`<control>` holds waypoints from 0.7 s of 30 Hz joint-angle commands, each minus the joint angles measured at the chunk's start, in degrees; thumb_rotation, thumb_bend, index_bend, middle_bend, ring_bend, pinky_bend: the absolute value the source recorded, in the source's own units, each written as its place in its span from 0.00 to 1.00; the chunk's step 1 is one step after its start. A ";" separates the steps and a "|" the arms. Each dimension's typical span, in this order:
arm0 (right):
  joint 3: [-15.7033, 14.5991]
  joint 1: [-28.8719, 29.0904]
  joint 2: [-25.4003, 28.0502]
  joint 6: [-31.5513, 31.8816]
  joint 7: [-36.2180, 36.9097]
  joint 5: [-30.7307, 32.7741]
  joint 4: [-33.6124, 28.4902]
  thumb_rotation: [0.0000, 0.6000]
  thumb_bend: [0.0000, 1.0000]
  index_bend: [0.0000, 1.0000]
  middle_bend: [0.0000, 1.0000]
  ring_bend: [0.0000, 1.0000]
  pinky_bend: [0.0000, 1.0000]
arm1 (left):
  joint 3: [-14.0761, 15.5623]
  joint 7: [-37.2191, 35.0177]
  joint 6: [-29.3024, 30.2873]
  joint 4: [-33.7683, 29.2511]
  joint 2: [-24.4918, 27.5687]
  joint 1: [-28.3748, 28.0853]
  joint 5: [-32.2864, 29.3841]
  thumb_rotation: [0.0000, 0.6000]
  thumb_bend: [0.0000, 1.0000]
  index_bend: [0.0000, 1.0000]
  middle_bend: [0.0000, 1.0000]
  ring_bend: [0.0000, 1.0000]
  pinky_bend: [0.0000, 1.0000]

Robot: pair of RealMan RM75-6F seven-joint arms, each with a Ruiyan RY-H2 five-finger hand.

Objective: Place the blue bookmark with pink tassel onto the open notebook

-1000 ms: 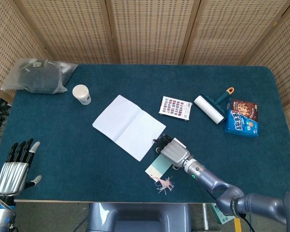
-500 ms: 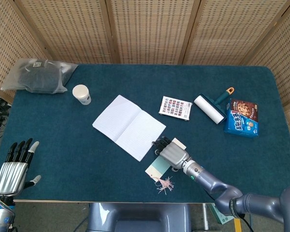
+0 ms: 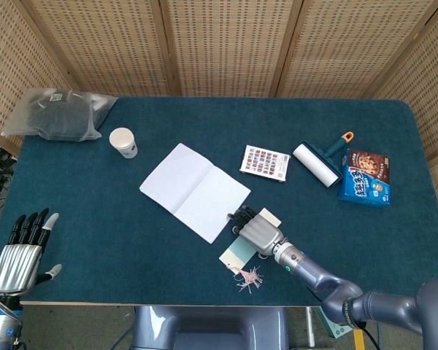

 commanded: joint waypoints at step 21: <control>-1.34 0.38 -1.10 1.21 1.39 -1.25 0.48 1.00 0.22 0.54 0.09 0.00 0.02 | -0.05 -0.37 0.43 -0.03 0.18 0.04 -0.22 1.00 0.00 0.00 0.00 0.00 0.00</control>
